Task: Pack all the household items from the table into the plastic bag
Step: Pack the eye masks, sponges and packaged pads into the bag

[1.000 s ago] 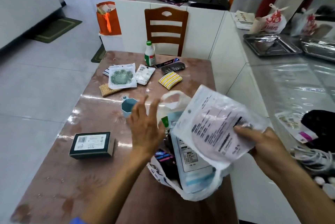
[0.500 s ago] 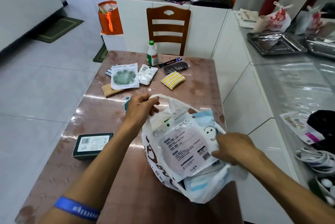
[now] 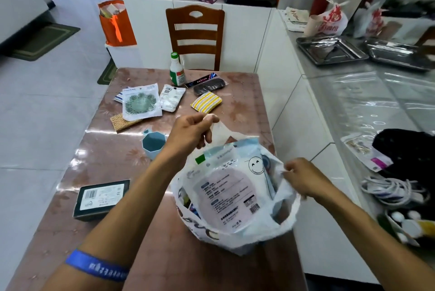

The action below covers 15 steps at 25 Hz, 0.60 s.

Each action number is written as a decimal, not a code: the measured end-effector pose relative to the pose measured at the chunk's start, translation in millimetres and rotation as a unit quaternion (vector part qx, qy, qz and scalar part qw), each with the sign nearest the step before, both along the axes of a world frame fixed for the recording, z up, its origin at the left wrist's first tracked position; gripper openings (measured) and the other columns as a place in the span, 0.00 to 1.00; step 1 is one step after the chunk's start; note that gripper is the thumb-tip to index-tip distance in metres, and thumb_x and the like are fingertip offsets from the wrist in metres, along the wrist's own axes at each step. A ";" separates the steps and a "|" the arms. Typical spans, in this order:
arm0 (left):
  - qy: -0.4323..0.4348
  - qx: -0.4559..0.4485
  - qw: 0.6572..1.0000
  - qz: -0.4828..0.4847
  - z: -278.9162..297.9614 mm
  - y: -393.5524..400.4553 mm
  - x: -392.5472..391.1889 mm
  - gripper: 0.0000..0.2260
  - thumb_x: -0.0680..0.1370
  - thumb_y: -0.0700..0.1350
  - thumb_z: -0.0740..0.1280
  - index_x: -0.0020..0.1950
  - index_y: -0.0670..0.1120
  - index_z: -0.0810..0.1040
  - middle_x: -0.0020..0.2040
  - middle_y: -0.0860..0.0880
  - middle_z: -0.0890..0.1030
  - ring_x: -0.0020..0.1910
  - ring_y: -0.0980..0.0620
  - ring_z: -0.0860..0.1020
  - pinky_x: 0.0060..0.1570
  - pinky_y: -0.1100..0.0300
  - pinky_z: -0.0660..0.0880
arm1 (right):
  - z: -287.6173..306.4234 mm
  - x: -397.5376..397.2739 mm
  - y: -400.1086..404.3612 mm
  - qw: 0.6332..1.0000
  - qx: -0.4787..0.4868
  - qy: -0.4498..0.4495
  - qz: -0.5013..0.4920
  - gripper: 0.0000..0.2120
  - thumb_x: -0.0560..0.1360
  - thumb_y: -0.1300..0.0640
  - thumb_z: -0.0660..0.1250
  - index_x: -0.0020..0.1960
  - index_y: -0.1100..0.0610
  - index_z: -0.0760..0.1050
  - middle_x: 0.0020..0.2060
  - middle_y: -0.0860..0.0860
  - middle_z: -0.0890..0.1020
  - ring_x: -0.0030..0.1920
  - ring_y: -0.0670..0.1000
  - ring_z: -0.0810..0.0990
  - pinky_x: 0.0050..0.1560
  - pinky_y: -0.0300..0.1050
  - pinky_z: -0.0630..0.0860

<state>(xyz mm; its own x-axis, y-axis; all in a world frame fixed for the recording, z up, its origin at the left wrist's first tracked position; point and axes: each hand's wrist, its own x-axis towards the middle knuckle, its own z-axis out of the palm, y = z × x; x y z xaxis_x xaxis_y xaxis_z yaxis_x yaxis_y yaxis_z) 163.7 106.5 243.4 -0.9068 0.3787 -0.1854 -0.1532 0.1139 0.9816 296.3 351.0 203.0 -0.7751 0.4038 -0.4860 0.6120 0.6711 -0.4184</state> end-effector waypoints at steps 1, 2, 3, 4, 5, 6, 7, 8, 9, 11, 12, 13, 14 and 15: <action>0.009 0.025 0.999 0.037 0.9 -6.9 -2.7 0.10 0.82 0.44 0.62 0.51 0.44 0.82 0.26 0.50 0.74 0.26 0.55 0.69 0.26 0.65 0.67 | 6.8 -5.7 3.8 0.999 0.019 0.046 -0.014 0.09 0.76 0.61 0.65 0.39 0.53 0.77 0.32 0.52 0.79 0.29 0.53 0.79 0.24 0.41 0.73; 0.008 0.060 0.995 0.074 1.4 -15.1 -6.0 0.10 0.82 0.43 0.61 0.50 0.43 0.82 0.26 0.50 0.73 0.25 0.55 0.68 0.26 0.66 0.66 | 14.5 -12.2 7.8 0.996 0.037 0.084 -0.023 0.08 0.76 0.61 0.65 0.40 0.53 0.79 0.32 0.51 0.79 0.30 0.52 0.79 0.26 0.40 0.72; -0.001 0.095 0.990 0.102 0.5 -23.5 -7.8 0.10 0.82 0.43 0.61 0.50 0.43 0.82 0.26 0.50 0.72 0.24 0.54 0.68 0.25 0.66 0.66 | 22.4 -18.2 11.4 0.992 0.050 0.114 -0.029 0.08 0.75 0.61 0.65 0.41 0.53 0.81 0.33 0.51 0.80 0.32 0.52 0.79 0.29 0.40 0.73; -0.008 0.117 0.986 0.121 -0.6 -31.3 -7.7 0.10 0.82 0.43 0.61 0.49 0.44 0.82 0.25 0.49 0.72 0.24 0.54 0.68 0.24 0.66 0.65 | 27.7 -24.5 15.9 0.989 0.054 0.130 -0.033 0.09 0.75 0.62 0.65 0.42 0.54 0.82 0.35 0.51 0.81 0.33 0.52 0.80 0.32 0.42 0.75; -0.010 0.122 0.984 0.126 -1.9 -37.6 -5.5 0.10 0.82 0.42 0.60 0.48 0.44 0.82 0.25 0.49 0.73 0.23 0.53 0.68 0.23 0.65 0.65 | 33.6 -30.7 18.8 0.990 0.049 0.127 -0.034 0.09 0.74 0.63 0.64 0.43 0.54 0.83 0.36 0.51 0.81 0.34 0.53 0.80 0.33 0.43 0.76; -0.009 0.105 0.988 0.117 -2.2 -41.1 -2.0 0.11 0.82 0.42 0.60 0.48 0.44 0.81 0.26 0.49 0.73 0.24 0.53 0.68 0.23 0.64 0.65 | 37.2 -35.0 18.3 0.993 0.046 0.107 -0.027 0.10 0.74 0.63 0.64 0.45 0.54 0.82 0.38 0.52 0.82 0.35 0.53 0.80 0.33 0.44 0.77; -0.003 0.079 0.992 0.101 -2.7 -42.1 1.3 0.11 0.82 0.43 0.60 0.49 0.44 0.82 0.26 0.49 0.74 0.24 0.52 0.68 0.24 0.64 0.66 | 39.6 -37.4 13.8 0.995 0.065 0.077 -0.006 0.10 0.74 0.63 0.63 0.46 0.54 0.82 0.41 0.53 0.83 0.36 0.53 0.80 0.35 0.44 0.78; 0.005 0.056 0.995 0.086 -2.1 -41.5 3.6 0.11 0.83 0.43 0.60 0.49 0.44 0.82 0.27 0.49 0.74 0.25 0.52 0.69 0.24 0.64 0.67 | 39.8 -40.6 7.5 0.989 0.126 0.063 0.033 0.10 0.74 0.63 0.63 0.49 0.54 0.81 0.45 0.54 0.83 0.39 0.54 0.80 0.38 0.46 0.78; 0.015 0.040 0.996 0.077 -0.9 -39.9 4.3 0.11 0.83 0.43 0.59 0.49 0.43 0.81 0.27 0.48 0.75 0.25 0.52 0.69 0.25 0.64 0.67 | 42.3 -44.6 -2.1 0.970 0.212 0.081 0.083 0.11 0.74 0.62 0.63 0.53 0.54 0.80 0.49 0.54 0.83 0.43 0.55 0.79 0.43 0.48 0.77; 0.023 0.030 0.997 0.069 2.1 -35.0 3.3 0.11 0.83 0.43 0.60 0.50 0.43 0.81 0.28 0.47 0.76 0.26 0.52 0.70 0.27 0.62 0.69 | 47.1 -56.7 -25.5 0.924 0.294 0.169 0.177 0.13 0.74 0.58 0.64 0.58 0.54 0.77 0.52 0.52 0.80 0.50 0.57 0.76 0.49 0.50 0.73; 0.023 0.033 0.997 0.066 3.5 -33.1 2.0 0.11 0.83 0.43 0.60 0.51 0.43 0.81 0.29 0.47 0.76 0.26 0.52 0.71 0.28 0.60 0.69 | 44.2 -65.4 -37.3 0.929 0.264 0.177 0.190 0.14 0.74 0.56 0.65 0.59 0.53 0.75 0.51 0.51 0.79 0.50 0.56 0.75 0.48 0.49 0.72; 0.023 0.035 0.997 0.064 4.0 -31.2 0.2 0.11 0.83 0.43 0.60 0.51 0.43 0.81 0.29 0.47 0.76 0.26 0.52 0.71 0.29 0.59 0.70 | 40.0 -73.6 -49.6 0.953 0.197 0.151 0.176 0.14 0.73 0.53 0.65 0.58 0.54 0.75 0.50 0.50 0.79 0.49 0.55 0.76 0.47 0.48 0.73; 0.022 0.033 0.997 0.061 3.9 -29.5 -1.1 0.11 0.83 0.43 0.59 0.51 0.43 0.81 0.29 0.46 0.77 0.26 0.52 0.72 0.30 0.58 0.71 | 30.8 -81.8 -60.2 0.978 0.126 0.093 0.140 0.16 0.73 0.49 0.65 0.58 0.54 0.74 0.50 0.50 0.80 0.47 0.54 0.77 0.46 0.47 0.74; 0.020 0.031 0.998 0.057 3.3 -27.8 -2.5 0.11 0.83 0.43 0.59 0.51 0.43 0.81 0.30 0.46 0.77 0.27 0.52 0.72 0.30 0.58 0.71 | 16.0 -87.9 -67.0 0.992 0.064 0.044 0.103 0.18 0.72 0.45 0.65 0.58 0.54 0.74 0.51 0.51 0.81 0.47 0.53 0.78 0.46 0.47 0.76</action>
<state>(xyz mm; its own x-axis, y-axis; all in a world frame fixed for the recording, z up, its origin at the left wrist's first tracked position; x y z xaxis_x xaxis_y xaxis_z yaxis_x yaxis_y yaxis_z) 161.2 78.8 246.7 -0.9507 0.2830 -0.1267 -0.1215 0.0361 0.9919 208.4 284.1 218.9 -0.8848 0.2871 -0.3670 0.4213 0.8293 -0.3671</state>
